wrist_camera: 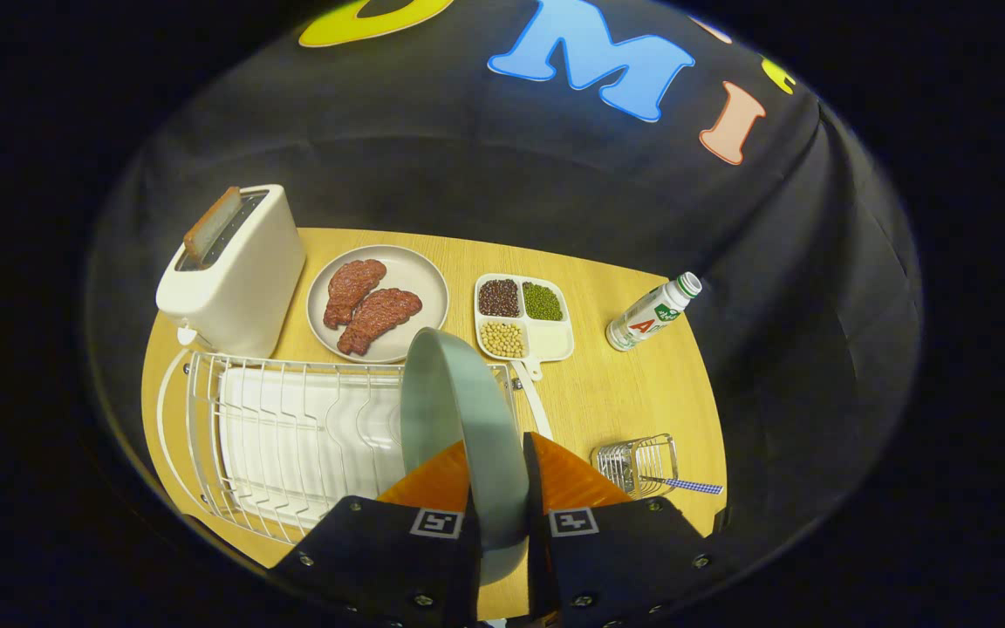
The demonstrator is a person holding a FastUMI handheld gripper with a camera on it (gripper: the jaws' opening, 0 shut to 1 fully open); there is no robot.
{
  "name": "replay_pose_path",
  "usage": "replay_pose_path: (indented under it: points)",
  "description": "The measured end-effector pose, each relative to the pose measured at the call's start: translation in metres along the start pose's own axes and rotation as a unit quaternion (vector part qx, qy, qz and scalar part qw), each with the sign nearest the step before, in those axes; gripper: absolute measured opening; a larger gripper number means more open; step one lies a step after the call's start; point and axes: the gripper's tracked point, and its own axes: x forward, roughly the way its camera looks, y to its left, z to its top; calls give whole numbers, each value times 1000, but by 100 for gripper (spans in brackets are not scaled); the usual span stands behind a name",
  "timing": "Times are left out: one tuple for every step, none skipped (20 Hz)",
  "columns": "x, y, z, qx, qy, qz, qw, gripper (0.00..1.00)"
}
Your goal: Take the plate from the dish rack, then take the spoon from the basket and place it into the plate.
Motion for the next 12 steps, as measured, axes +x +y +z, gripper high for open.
replay_pose_path:
  points:
    - [-3,-4,3,4,-2,3,1000,22]
    - [-7,-10,4,5,-6,4,1000,22]
    - [-10,-15,7,3,-12,9,1000,22]
    - [-14,-17,6,2,-12,17,1000,22]
    - [-17,-20,4,5,-12,26,1000,22]
    - [-19,-26,2,9,-10,34,999,22]
    - [-23,-33,-1,12,-10,41,999,22]
    - [-26,-40,-5,18,-10,51,998,22]
    - [-30,-45,-8,25,-11,62,998,22]
    - [-34,-51,-12,28,-12,78,997,21]
    - [-37,-58,-16,29,-9,88,996,22]
    - [-39,-66,-22,30,-7,96,995,22]
